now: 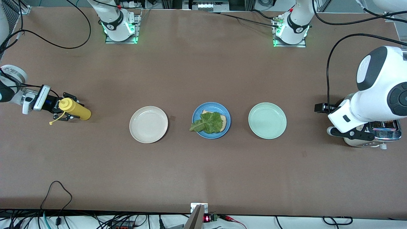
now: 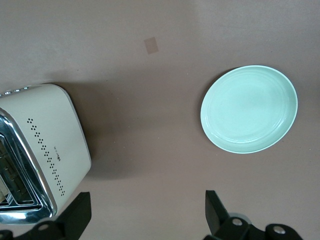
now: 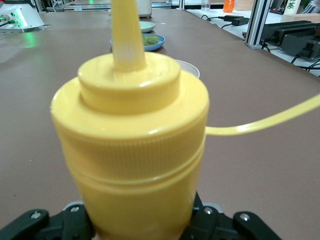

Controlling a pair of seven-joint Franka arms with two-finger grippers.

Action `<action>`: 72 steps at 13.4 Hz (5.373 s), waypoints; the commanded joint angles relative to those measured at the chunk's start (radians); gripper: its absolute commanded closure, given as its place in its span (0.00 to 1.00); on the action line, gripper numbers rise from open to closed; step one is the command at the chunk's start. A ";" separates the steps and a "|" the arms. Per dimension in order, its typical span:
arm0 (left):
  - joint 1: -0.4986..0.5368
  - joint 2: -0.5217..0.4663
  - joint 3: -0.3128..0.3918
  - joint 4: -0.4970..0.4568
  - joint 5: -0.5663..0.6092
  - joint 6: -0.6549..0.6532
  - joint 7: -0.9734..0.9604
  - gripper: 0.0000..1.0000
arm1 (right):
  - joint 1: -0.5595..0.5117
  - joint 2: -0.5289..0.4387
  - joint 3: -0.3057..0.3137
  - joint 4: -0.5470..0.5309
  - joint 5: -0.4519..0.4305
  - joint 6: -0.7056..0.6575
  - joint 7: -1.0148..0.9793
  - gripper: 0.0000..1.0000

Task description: Make sandwich in blue plate with both arms

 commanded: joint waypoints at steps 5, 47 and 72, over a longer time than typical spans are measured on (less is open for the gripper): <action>0.010 -0.018 -0.004 -0.009 -0.011 0.001 -0.004 0.00 | 0.130 -0.192 0.029 -0.005 -0.084 0.111 0.144 1.00; 0.527 0.068 0.008 -0.124 0.081 0.305 0.553 0.00 | 1.355 -0.013 -0.066 0.401 -1.249 0.096 2.054 1.00; 0.547 -0.032 -0.244 -0.005 0.075 -0.190 0.400 0.99 | 0.175 -0.239 0.003 0.102 -0.401 0.039 0.158 1.00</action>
